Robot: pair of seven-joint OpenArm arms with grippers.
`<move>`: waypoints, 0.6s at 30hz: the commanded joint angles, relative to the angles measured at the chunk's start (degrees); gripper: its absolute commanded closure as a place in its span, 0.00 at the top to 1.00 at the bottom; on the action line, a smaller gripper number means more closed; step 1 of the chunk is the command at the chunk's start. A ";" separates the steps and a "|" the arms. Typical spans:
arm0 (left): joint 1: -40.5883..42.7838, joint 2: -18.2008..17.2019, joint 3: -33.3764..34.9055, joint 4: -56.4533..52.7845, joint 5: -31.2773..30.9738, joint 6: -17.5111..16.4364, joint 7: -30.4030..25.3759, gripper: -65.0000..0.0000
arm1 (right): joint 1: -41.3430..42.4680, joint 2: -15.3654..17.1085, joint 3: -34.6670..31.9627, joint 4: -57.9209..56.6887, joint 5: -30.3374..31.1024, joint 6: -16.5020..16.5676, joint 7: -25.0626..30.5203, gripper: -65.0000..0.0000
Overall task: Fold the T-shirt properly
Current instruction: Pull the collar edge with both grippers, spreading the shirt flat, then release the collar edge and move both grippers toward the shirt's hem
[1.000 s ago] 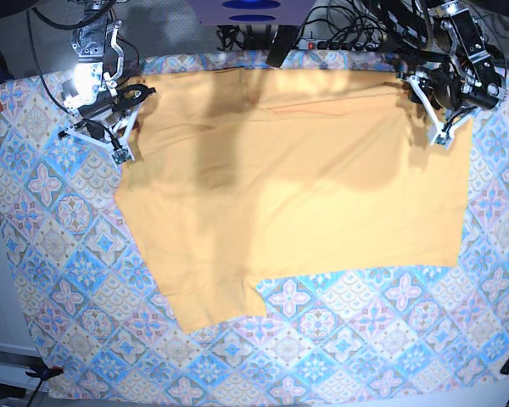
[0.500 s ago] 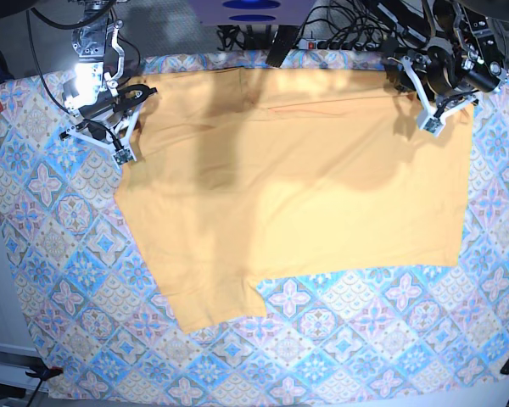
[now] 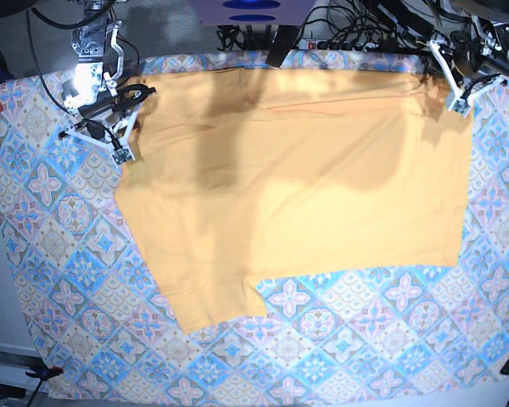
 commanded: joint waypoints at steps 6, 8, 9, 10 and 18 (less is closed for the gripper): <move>-2.68 -1.24 -0.34 -4.60 4.63 -0.14 -2.01 0.43 | 0.27 0.48 0.43 0.95 -0.07 -0.09 0.42 0.06; -4.08 -1.33 -0.43 -6.71 4.63 -0.14 -2.10 0.43 | 0.27 0.57 0.43 0.95 -0.07 -0.09 0.42 0.06; -5.31 -1.33 -0.43 -8.20 4.72 -0.14 -2.45 0.43 | 0.27 0.57 0.43 0.95 -0.07 -0.09 0.42 0.06; -6.81 -1.15 -0.43 -9.52 4.80 -0.14 -2.98 0.43 | 0.27 0.57 0.43 0.95 -0.07 -0.09 0.42 0.06; -13.49 -0.45 -4.83 -17.17 4.28 -0.14 -4.03 0.43 | 0.27 0.75 0.52 0.95 -0.07 -0.09 0.42 0.06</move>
